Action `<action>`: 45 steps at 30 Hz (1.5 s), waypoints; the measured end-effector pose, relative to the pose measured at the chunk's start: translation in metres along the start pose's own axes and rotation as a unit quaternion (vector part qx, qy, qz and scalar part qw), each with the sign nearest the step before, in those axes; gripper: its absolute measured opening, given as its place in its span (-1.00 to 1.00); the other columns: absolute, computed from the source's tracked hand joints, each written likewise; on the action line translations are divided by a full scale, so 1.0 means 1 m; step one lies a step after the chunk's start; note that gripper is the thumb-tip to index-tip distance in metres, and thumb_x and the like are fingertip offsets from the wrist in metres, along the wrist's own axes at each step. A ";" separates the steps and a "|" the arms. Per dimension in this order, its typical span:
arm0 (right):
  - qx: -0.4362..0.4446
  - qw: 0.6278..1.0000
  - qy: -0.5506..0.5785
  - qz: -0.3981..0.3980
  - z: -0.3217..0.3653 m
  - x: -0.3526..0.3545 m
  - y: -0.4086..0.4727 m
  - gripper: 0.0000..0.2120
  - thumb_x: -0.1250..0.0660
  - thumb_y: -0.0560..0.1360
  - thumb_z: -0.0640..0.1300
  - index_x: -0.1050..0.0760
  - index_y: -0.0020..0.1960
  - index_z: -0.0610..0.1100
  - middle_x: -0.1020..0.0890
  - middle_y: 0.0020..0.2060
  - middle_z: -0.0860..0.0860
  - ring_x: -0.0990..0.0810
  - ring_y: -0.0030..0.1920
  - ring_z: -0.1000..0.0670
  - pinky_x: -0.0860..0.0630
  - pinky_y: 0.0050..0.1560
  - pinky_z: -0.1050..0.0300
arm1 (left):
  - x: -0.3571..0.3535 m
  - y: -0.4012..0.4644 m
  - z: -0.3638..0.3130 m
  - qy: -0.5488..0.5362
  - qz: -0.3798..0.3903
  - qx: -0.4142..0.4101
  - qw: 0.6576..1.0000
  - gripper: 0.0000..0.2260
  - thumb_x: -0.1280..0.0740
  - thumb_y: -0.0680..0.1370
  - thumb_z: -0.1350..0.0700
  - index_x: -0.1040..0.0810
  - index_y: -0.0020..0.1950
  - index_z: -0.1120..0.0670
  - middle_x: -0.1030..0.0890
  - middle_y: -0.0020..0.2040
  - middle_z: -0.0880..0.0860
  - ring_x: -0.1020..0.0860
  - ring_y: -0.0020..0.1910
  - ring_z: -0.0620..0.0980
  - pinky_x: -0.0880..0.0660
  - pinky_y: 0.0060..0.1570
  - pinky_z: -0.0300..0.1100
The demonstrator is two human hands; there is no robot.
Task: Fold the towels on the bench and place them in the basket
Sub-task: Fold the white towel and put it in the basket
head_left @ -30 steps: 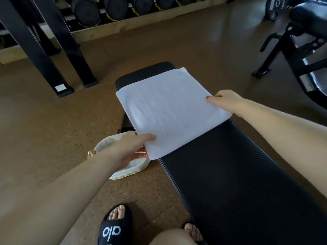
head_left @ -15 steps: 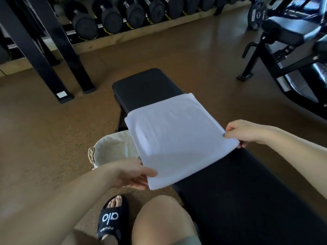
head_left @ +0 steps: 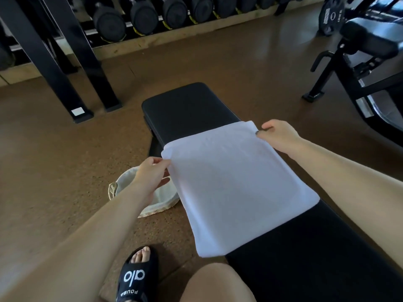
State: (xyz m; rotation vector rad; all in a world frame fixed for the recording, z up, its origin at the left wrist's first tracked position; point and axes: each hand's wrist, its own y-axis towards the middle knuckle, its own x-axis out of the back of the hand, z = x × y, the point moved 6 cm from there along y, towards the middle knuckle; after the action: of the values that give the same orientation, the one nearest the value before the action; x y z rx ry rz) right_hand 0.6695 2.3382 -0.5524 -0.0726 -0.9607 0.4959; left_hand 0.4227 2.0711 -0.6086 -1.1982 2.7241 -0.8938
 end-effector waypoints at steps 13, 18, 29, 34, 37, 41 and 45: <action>-0.003 0.983 0.156 -0.094 0.010 -0.006 0.043 -0.85 -0.19 0.55 -0.15 -0.28 -0.17 -0.14 -0.31 -0.32 -0.01 -0.27 -0.29 -0.01 -0.23 -0.29 0.06 | 0.009 0.030 -0.028 -0.074 -0.018 -0.056 0.996 -0.89 -0.30 0.59 0.13 -0.63 0.00 0.09 -0.65 0.01 0.08 -0.62 0.05 0.08 -0.59 0.05 -0.06; -0.006 0.991 0.113 -0.071 0.012 -0.016 0.051 -0.81 -0.21 0.56 -0.14 -0.48 -0.01 -0.28 -0.49 -0.19 -0.06 -0.42 -0.19 -0.04 -0.39 -0.18 0.04 | 0.007 0.041 -0.025 -0.002 -0.035 -0.064 0.997 -0.88 -0.32 0.57 0.06 -0.63 0.00 0.05 -0.64 0.11 0.07 -0.60 0.14 0.09 -0.58 0.20 0.07; -0.065 0.978 0.196 0.032 0.011 -0.026 0.062 -0.79 -0.35 0.53 -0.17 -0.61 0.15 -0.05 -0.60 0.05 -0.04 -0.59 0.09 -0.09 -0.59 0.17 -0.08 | 0.010 0.037 -0.042 0.034 -0.044 -0.127 0.990 -0.91 -0.37 0.57 0.14 -0.66 0.00 0.07 -0.68 -0.02 0.07 -0.65 0.04 0.07 -0.63 0.15 0.05; -0.048 0.977 0.207 0.020 0.015 -0.025 0.063 -0.83 -0.36 0.53 -0.16 -0.62 0.10 -0.07 -0.62 0.01 -0.06 -0.62 0.04 -0.07 -0.60 -0.01 0.04 | 0.006 0.034 -0.050 0.094 -0.035 -0.159 0.982 -0.94 -0.38 0.57 0.08 -0.64 0.00 0.02 -0.68 -0.04 0.02 -0.65 0.00 0.02 -0.60 0.16 0.06; -0.051 0.977 0.205 0.028 0.016 -0.026 0.063 -0.83 -0.36 0.54 -0.15 -0.61 0.12 -0.06 -0.62 0.01 -0.05 -0.61 0.04 -0.07 -0.59 -0.01 0.04 | 0.006 0.034 -0.055 0.132 -0.046 -0.190 0.972 -0.96 -0.38 0.59 0.09 -0.62 0.00 0.01 -0.67 -0.06 -0.01 -0.64 -0.03 -0.03 -0.62 0.10 -0.02; -0.058 0.980 0.189 0.017 0.018 -0.026 0.066 -0.85 -0.37 0.52 -0.17 -0.61 0.08 -0.12 -0.60 -0.02 -0.08 -0.60 -0.01 -0.07 -0.56 -0.05 0.06 | 0.005 0.036 -0.057 0.174 -0.053 -0.216 0.959 -0.95 -0.37 0.60 0.08 -0.61 -0.03 0.01 -0.65 -0.09 -0.02 -0.63 -0.05 0.00 -0.62 0.05 -0.04; -0.065 0.982 0.175 0.009 0.016 -0.026 0.070 -0.84 -0.39 0.50 -0.20 -0.61 0.08 -0.14 -0.61 -0.04 -0.10 -0.62 -0.03 -0.08 -0.61 -0.04 0.06 | 0.008 0.036 -0.056 0.191 -0.071 -0.221 0.954 -0.95 -0.35 0.61 0.08 -0.60 -0.03 0.02 -0.65 -0.11 -0.04 -0.63 -0.08 -0.03 -0.62 0.05 0.02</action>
State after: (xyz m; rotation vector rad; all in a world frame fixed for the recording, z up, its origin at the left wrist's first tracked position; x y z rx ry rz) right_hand 0.6183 2.3860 -0.5820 -0.2781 -0.6473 0.4188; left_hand 0.3786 2.1127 -0.5787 -1.4339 3.3153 -0.5898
